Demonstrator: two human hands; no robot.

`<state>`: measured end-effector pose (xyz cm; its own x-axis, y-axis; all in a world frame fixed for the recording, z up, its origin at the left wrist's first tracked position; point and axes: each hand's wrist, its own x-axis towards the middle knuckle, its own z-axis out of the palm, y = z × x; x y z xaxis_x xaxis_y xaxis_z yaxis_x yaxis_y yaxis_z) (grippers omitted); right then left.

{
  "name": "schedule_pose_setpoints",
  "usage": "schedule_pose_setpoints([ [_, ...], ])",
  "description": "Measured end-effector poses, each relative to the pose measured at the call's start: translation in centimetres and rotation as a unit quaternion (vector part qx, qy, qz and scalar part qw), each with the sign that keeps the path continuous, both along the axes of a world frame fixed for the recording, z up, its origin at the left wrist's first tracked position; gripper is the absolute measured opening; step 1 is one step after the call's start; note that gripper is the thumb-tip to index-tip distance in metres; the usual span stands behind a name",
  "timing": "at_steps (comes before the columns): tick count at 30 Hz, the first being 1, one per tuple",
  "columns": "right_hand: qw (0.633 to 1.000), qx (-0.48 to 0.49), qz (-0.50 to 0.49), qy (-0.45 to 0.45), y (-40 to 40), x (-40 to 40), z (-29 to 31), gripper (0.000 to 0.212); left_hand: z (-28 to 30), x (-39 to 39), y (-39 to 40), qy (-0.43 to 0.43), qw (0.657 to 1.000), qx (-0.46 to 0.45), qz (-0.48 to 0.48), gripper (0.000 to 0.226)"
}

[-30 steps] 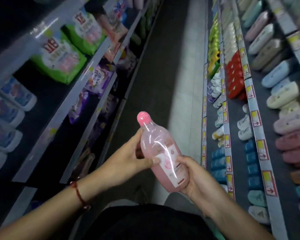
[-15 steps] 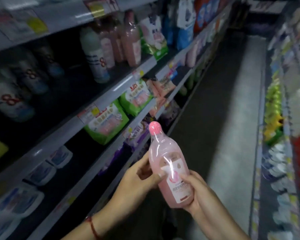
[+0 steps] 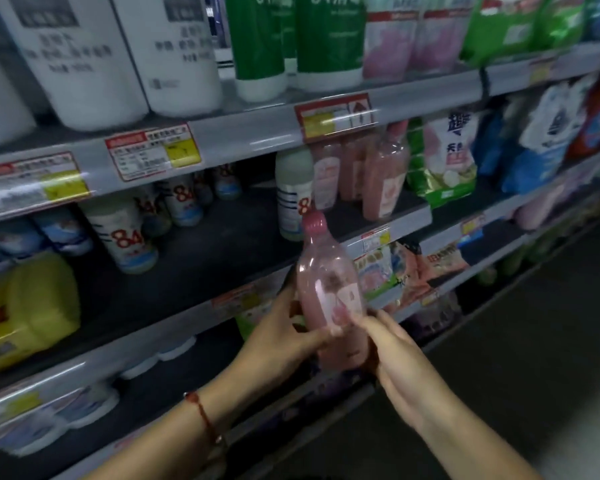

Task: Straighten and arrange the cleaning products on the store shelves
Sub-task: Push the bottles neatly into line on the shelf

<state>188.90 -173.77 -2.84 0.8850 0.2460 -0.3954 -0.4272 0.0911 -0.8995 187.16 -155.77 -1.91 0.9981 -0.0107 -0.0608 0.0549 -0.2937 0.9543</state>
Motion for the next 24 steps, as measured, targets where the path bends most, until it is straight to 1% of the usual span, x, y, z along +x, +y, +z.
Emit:
schedule_pose_setpoints([
  [1,1.0,-0.016,0.0,-0.024,-0.1,0.9,-0.1,0.011,0.1,0.7,0.0,-0.009,1.0,0.004,0.003,0.082],
  [3,0.996,-0.049,0.0,-0.077,-0.2,2.8,-0.1,0.019,0.4,2.3,-0.4,-0.032,0.999,0.007,0.007,0.079],
  [5,0.991,-0.068,-0.004,-0.117,-0.4,4.8,0.4,0.026,0.5,3.9,-1.4,-0.054,0.998,0.003,0.027,0.083],
  [7,0.984,-0.083,-0.006,-0.16,-1.2,6.9,0.6,0.024,0.7,5.6,-2.7,-0.076,0.996,-0.007,0.053,0.092],
  [9,0.973,-0.102,0.015,-0.208,-2.2,9.2,0.9,0.021,0.7,7.2,-4.1,-0.104,0.991,-0.026,0.079,0.093],
  [12,0.959,-0.091,0.051,-0.262,-3.6,12.9,1.3,0.023,0.2,9.7,-6.8,-0.161,0.976,-0.066,0.131,0.081],
  [14,0.953,-0.089,0.064,-0.284,-4.1,15.1,1.5,0.031,0.0,11.3,-8.6,-0.191,0.958,-0.103,0.188,0.071],
  [16,0.946,-0.089,0.084,-0.299,-4.3,16.8,1.6,0.044,-0.3,12.7,-9.7,-0.208,0.939,-0.121,0.245,0.062],
  [17,0.945,-0.085,0.1,-0.299,-4.4,17.6,1.6,0.048,-0.4,13.4,-9.9,-0.212,0.933,-0.118,0.267,0.059],
  [18,0.943,-0.08,0.119,-0.3,-4.4,18.2,1.7,0.048,-0.5,13.9,-10.2,-0.216,0.928,-0.108,0.283,0.057],
  [20,0.942,-0.055,0.148,-0.297,-4.5,19.3,1.8,0.046,-0.2,14.7,-10.3,-0.23,0.922,-0.064,0.304,0.055],
  [22,0.939,-0.041,0.17,-0.297,-4.4,19.8,2.3,0.049,0.1,15.2,-10.3,-0.249,0.913,-0.012,0.321,0.057],
  [24,0.937,-0.017,0.183,-0.298,-4.3,20.1,2.8,0.049,-0.1,15.8,-10.3,-0.269,0.903,0.017,0.333,0.058],
])
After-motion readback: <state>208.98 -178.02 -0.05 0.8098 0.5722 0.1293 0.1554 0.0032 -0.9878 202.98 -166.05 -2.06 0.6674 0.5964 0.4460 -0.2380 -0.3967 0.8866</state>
